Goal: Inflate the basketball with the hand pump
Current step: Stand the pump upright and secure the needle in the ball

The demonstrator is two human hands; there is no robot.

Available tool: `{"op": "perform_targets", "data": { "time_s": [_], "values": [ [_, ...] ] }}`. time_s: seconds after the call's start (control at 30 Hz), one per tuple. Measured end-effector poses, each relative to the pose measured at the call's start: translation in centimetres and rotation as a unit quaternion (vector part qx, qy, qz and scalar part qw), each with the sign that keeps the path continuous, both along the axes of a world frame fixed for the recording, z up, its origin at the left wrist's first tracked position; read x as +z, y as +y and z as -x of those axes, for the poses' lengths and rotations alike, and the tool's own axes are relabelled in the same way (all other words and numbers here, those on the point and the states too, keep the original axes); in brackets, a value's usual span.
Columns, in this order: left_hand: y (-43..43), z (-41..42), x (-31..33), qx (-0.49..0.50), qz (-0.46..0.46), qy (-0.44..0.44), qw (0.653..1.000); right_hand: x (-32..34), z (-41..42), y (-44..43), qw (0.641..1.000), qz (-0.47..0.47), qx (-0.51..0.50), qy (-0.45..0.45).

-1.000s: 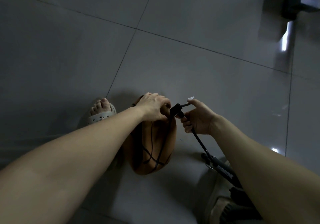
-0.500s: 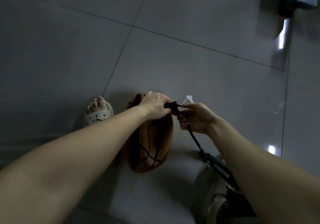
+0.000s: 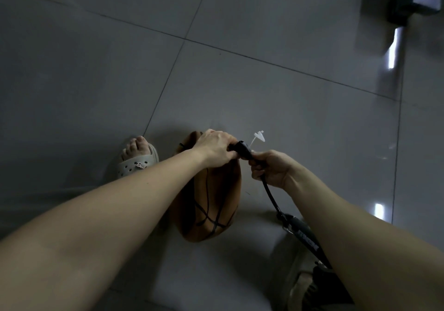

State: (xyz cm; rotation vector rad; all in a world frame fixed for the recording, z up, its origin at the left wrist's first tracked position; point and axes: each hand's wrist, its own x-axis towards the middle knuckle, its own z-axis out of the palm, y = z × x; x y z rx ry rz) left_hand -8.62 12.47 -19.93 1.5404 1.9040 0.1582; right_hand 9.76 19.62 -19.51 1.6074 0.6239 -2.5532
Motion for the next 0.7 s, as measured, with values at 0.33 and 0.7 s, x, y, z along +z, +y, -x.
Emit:
{"op": "perform_targets", "data": {
  "time_s": [0.33, 0.7],
  "values": [
    [-0.1, -0.7, 1.4, -0.012, 0.037, 0.030, 0.999, 4.1, -0.9, 1.7, 0.906, -0.250, 0.286, -0.186],
    [1.2, -6.8, 15.3, -0.003, 0.070, -0.045, 0.996, 20.5, -12.5, 1.5, 0.804, -0.212, 0.507, -0.226]
  ]
}}
